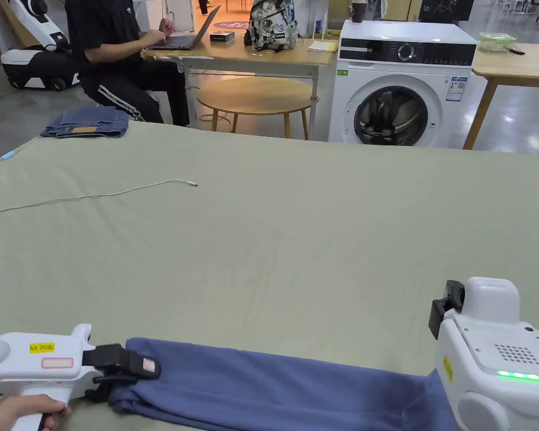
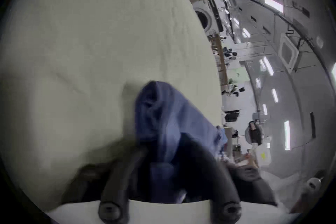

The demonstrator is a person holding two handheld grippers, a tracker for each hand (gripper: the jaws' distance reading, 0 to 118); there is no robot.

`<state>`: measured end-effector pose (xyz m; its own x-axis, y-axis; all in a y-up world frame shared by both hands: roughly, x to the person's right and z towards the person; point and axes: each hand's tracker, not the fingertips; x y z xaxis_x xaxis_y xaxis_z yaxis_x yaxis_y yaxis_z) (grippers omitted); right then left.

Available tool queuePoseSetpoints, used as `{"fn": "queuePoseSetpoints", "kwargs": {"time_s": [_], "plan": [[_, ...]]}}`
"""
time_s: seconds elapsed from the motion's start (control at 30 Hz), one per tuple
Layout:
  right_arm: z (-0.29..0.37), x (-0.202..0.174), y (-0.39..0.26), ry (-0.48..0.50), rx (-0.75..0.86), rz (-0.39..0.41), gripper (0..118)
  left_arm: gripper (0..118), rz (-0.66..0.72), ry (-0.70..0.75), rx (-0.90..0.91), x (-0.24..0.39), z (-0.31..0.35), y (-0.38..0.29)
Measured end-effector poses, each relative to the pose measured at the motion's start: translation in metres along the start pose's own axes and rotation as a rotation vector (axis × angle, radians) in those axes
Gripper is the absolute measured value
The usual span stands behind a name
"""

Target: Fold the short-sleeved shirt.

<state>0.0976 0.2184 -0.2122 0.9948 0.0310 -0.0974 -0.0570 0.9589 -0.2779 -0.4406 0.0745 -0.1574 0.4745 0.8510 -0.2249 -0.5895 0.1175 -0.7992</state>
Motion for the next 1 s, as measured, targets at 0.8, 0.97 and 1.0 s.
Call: {"fn": "queuePoseSetpoints", "kwargs": {"time_s": [0.8, 0.97, 1.0], "plan": [[-0.006, -0.006, 0.007, 0.017, 0.054, -0.008, 0, 3, -0.243, 0.295, 0.182, 0.105, 0.097, 0.019], [-0.007, -0.008, 0.006, 0.028, 0.044, -0.009, 0, 3, -0.270, 0.259, 0.157, 0.140, 0.086, -0.005], [-0.008, -0.008, 0.006, 0.030, 0.043, -0.011, 0, 3, -0.271, 0.219, 0.149, 0.147, 0.081, -0.009]]}}
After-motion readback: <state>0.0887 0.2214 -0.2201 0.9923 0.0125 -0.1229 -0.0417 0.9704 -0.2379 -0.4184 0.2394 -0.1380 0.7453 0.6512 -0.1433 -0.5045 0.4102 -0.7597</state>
